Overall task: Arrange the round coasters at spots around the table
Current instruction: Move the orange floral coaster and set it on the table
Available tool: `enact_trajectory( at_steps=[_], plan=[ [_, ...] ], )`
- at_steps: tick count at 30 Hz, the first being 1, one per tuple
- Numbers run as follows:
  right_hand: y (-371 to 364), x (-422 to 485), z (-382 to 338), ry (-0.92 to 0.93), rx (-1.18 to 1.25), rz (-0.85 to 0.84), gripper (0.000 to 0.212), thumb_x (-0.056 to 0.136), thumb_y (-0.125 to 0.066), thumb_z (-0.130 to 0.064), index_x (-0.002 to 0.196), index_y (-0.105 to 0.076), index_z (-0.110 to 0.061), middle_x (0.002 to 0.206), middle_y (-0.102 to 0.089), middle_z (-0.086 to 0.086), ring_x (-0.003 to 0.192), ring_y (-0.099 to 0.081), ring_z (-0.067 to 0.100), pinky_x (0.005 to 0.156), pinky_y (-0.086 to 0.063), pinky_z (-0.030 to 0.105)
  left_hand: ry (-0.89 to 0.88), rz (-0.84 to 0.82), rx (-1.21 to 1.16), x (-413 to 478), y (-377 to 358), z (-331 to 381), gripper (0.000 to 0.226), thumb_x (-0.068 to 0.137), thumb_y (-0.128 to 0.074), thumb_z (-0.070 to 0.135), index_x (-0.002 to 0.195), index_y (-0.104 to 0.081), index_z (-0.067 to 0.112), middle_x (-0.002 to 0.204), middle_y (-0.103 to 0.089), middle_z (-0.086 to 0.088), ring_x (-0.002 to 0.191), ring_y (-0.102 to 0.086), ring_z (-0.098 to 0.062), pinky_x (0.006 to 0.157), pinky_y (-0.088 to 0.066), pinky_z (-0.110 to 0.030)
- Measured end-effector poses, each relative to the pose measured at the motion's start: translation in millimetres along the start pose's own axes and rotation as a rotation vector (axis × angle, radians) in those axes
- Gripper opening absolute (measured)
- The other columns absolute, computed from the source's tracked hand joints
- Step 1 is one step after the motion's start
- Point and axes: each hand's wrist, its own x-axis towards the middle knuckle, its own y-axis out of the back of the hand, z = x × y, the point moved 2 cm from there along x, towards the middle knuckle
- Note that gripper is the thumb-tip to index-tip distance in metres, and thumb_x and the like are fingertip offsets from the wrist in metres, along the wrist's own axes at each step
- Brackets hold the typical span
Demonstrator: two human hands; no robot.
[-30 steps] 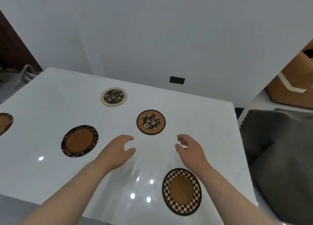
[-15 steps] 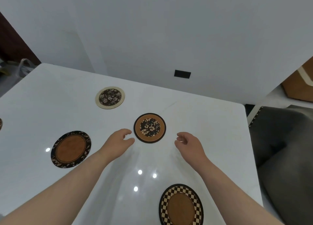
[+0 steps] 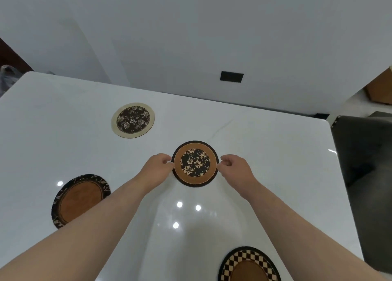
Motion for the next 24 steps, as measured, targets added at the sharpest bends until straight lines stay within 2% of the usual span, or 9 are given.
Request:
enact_trajectory(
  at_steps=[3,6,8,11,13,15,18,21,24],
  plan=[
    [-11.7,16.4,4.5,-0.044,-0.015,0.043,0.036,0.084,-0.065,-0.016,0.111,-0.061,0.007,0.083,-0.059,0.006,0.076,-0.053,0.017,0.074,-0.049,0.038,0.000,0.019,-0.023,22.9,-1.2,-4.5,0.012,0.086,-0.050,0.015,0.092,-0.057,0.022,0.090,-0.046,-0.002,0.083,-0.046,-0.020,0.075,-0.037,-0.033],
    [-20.9,28.7,8.7,-0.111,0.008,0.080,0.040,0.082,-0.063,-0.013,0.113,-0.059,0.011,0.093,-0.065,0.023,0.076,-0.053,0.019,0.074,-0.049,0.037,0.029,0.048,-0.018,41.7,-5.4,-10.8,0.009,0.074,-0.047,0.013,0.066,-0.044,0.016,0.071,-0.038,-0.009,0.067,-0.037,-0.020,0.063,-0.030,-0.036],
    [-24.2,33.0,12.0,-0.141,0.016,0.122,0.039,0.080,-0.061,-0.010,0.111,-0.059,0.013,0.094,-0.064,0.027,0.077,-0.058,0.029,0.077,-0.052,0.042,0.040,0.054,-0.032,50.3,-10.9,-15.4,0.007,0.071,-0.048,0.014,0.066,-0.051,0.011,0.070,-0.045,-0.013,0.066,-0.044,-0.020,0.062,-0.037,-0.035],
    [-27.5,39.7,15.0,-0.166,0.053,0.147,0.045,0.076,-0.061,-0.010,0.116,-0.057,0.010,0.109,-0.064,0.029,0.102,-0.061,0.044,0.091,-0.053,0.054,0.033,0.056,-0.061,56.8,-13.6,-15.3,0.005,0.074,-0.050,0.009,0.069,-0.051,0.011,0.073,-0.048,-0.011,0.068,-0.048,-0.023,0.064,-0.044,-0.037],
    [-27.9,42.7,17.7,-0.203,0.105,0.127,0.052,0.074,-0.063,-0.015,0.123,-0.060,0.000,0.110,-0.066,0.019,0.101,-0.065,0.037,0.093,-0.054,0.051,0.030,0.071,-0.090,61.5,-14.6,-14.6,0.015,0.078,-0.054,0.006,0.085,-0.060,0.018,0.087,-0.057,-0.009,0.079,-0.059,-0.027,0.077,-0.054,-0.043],
    [-25.2,46.2,21.9,-0.236,0.193,0.119,0.046,0.069,-0.065,-0.017,0.114,-0.065,-0.007,0.105,-0.066,0.008,0.096,-0.066,0.027,0.092,-0.054,0.040,0.090,0.111,-0.137,62.7,-16.4,-12.6,0.031,0.081,-0.059,0.004,0.112,-0.063,0.008,0.104,-0.063,-0.011,0.095,-0.064,-0.029,0.089,-0.054,-0.045],
    [-16.5,45.7,22.0,-0.239,0.272,0.102,0.010,0.070,-0.064,-0.005,0.075,-0.067,0.002,0.072,-0.059,0.011,0.066,-0.054,0.024,0.069,-0.050,0.034,0.120,0.093,-0.220,63.1,-24.3,-8.7,0.013,0.083,-0.060,-0.002,0.087,-0.067,0.007,0.088,-0.066,-0.012,0.075,-0.062,-0.023,0.072,-0.056,-0.037],
    [-9.2,46.9,24.4,-0.184,0.285,0.089,0.012,0.077,-0.068,-0.005,0.075,-0.071,-0.015,0.077,-0.070,0.003,0.071,-0.063,0.017,0.078,-0.056,0.035,0.086,0.103,-0.245,61.7,-31.9,-1.2,0.014,0.084,-0.059,-0.002,0.082,-0.066,0.010,0.082,-0.067,-0.011,0.068,-0.060,-0.020,0.060,-0.052,-0.030],
    [-0.4,46.7,29.2,-0.148,0.276,0.104,0.012,0.079,-0.068,-0.007,0.082,-0.067,-0.018,0.083,-0.071,0.004,0.081,-0.070,0.022,0.080,-0.060,0.038,0.026,0.101,-0.283,58.1,-40.9,10.2,0.014,0.086,-0.060,0.000,0.089,-0.069,0.011,0.079,-0.067,-0.005,0.067,-0.061,-0.014,0.057,-0.051,-0.022]
  ],
)
